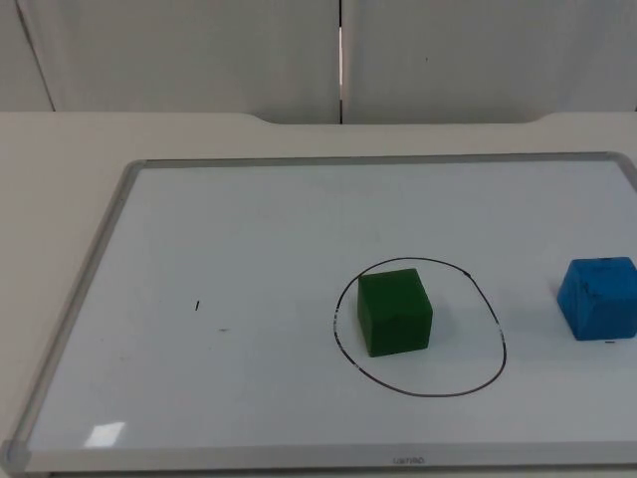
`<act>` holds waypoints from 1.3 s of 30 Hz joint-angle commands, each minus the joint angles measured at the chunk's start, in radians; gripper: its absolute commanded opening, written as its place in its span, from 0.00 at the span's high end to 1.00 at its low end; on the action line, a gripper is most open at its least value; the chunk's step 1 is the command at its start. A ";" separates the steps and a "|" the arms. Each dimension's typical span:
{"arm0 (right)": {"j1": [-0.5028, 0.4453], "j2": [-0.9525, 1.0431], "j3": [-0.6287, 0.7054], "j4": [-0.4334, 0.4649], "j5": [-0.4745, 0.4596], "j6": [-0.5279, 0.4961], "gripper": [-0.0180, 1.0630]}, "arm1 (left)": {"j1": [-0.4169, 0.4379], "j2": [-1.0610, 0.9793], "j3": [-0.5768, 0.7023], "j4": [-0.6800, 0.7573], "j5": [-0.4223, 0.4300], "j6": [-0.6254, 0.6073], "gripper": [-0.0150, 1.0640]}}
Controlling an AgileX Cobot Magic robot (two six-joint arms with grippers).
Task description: Push the two cubes into the marked area.
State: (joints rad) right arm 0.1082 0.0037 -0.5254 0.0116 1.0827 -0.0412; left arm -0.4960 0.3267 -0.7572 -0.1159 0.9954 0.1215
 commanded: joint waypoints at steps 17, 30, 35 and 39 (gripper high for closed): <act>-0.004 -0.004 0.010 0.042 -0.003 0.007 0.01 | -0.004 -0.327 0.136 0.029 0.101 -0.033 0.99; -0.004 -0.004 0.010 0.042 -0.003 0.007 0.01 | -0.004 -0.327 0.160 0.012 0.102 -0.033 0.99; -0.004 -0.004 0.010 0.037 -0.003 0.007 0.07 | -0.004 -0.327 0.230 -0.019 0.116 -0.043 0.99; -0.004 -0.004 0.010 0.022 -0.007 0.007 0.19 | -0.004 -0.327 0.264 -0.040 0.074 -0.045 0.99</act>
State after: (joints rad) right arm 0.1082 0.0037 -0.5254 0.0439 1.0827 -0.0356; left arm -0.4960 0.0037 -0.5004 -0.1368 1.0931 0.0863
